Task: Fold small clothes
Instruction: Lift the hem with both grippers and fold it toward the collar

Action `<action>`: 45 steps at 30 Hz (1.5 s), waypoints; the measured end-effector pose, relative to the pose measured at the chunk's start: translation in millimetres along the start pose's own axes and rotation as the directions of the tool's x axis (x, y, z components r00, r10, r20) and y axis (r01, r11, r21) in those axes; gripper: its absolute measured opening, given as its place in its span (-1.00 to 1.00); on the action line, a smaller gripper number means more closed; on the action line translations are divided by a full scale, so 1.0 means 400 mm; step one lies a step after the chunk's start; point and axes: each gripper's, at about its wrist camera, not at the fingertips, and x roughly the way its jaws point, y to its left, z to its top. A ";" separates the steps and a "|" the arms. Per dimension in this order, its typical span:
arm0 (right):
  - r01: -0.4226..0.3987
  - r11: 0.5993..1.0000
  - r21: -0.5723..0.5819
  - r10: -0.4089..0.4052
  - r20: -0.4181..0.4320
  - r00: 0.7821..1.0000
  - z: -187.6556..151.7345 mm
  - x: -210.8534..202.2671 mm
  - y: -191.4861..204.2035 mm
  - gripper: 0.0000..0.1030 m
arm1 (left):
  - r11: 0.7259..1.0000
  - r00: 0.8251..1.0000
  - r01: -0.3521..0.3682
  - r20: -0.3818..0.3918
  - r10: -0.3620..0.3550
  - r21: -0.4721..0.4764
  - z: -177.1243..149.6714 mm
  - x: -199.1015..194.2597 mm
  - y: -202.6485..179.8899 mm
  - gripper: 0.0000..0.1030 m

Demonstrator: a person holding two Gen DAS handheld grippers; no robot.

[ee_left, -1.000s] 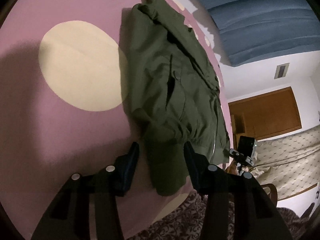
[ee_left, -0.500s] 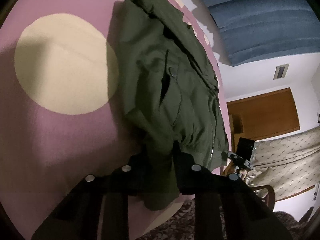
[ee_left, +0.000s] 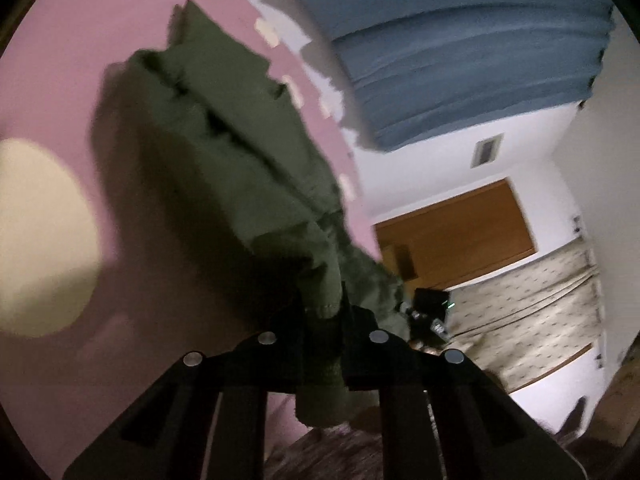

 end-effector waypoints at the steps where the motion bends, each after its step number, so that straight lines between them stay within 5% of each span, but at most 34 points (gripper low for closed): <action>1: -0.020 1.000 0.005 0.019 0.022 1.000 0.016 -0.004 0.000 -0.73 | 1.000 1.000 0.023 0.017 -0.023 -0.008 0.017 0.004 -0.001 -0.76; 9: -0.176 0.973 0.151 0.139 0.230 0.963 0.225 0.006 -0.099 -0.73 | 0.991 0.981 0.109 0.169 -0.094 -0.081 0.252 0.040 0.016 -0.76; 16: -0.138 0.920 0.368 0.048 0.244 0.969 0.413 0.147 -0.283 -0.73 | 0.988 0.987 0.010 0.160 0.015 -0.153 0.433 0.167 0.118 -0.76; 25: -0.072 0.840 0.539 -0.060 0.224 0.973 0.474 0.252 -0.449 -0.66 | 0.962 0.987 -0.124 0.068 0.144 -0.243 0.531 0.257 0.262 -0.68; 33: -0.105 0.887 0.450 0.005 0.218 0.976 0.491 0.211 -0.418 -0.10 | 0.984 0.989 -0.128 0.064 0.137 -0.126 0.534 0.176 0.178 -0.13; 37: -0.008 0.938 0.347 -0.074 0.221 0.973 0.506 0.165 -0.375 0.21 | 0.987 0.982 -0.158 0.103 0.161 -0.032 0.534 0.121 0.128 0.23; 39: 0.070 0.960 0.271 -0.129 0.208 0.970 0.520 0.151 -0.343 0.25 | 0.970 0.963 -0.238 0.142 0.228 0.052 0.531 0.092 0.097 0.42; 41: 0.118 0.972 0.203 -0.157 0.188 0.970 0.536 0.151 -0.316 0.31 | 0.920 0.928 -0.359 0.170 0.333 0.158 0.526 0.095 0.063 0.48; 44: 0.248 0.968 0.035 -0.250 0.145 0.957 0.568 0.176 -0.252 0.40 | 0.778 0.851 -0.525 0.219 0.477 0.345 0.507 0.137 0.018 0.50; 45: 0.289 0.957 -0.027 -0.283 0.128 0.950 0.578 0.189 -0.235 0.41 | 0.738 0.841 -0.540 0.222 0.494 0.405 0.502 0.156 0.009 0.50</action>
